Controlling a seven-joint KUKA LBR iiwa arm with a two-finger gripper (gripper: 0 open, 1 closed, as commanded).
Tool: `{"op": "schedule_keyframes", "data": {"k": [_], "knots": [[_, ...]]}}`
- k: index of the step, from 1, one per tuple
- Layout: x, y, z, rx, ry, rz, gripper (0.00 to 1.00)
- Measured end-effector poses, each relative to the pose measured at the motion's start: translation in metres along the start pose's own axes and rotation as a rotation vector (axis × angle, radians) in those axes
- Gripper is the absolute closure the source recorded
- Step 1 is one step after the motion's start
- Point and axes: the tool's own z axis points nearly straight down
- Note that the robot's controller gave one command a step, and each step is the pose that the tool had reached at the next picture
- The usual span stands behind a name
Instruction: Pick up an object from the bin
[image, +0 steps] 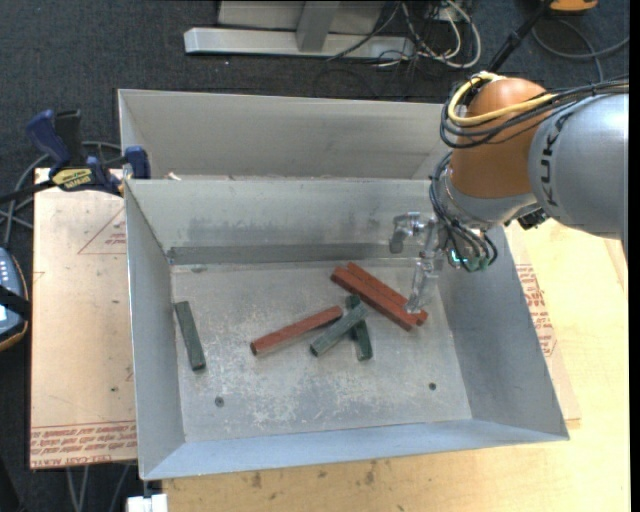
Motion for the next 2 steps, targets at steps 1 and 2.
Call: {"op": "schedule_keyframes", "data": {"k": [1, 2], "knots": [[0.0236, 0.0051, 0.0699, 0.0, 0.0, 0.0, 0.0], [0.0208, 0.005, 0.0651, 0.001, -0.008, -0.001, 1.0]]}}
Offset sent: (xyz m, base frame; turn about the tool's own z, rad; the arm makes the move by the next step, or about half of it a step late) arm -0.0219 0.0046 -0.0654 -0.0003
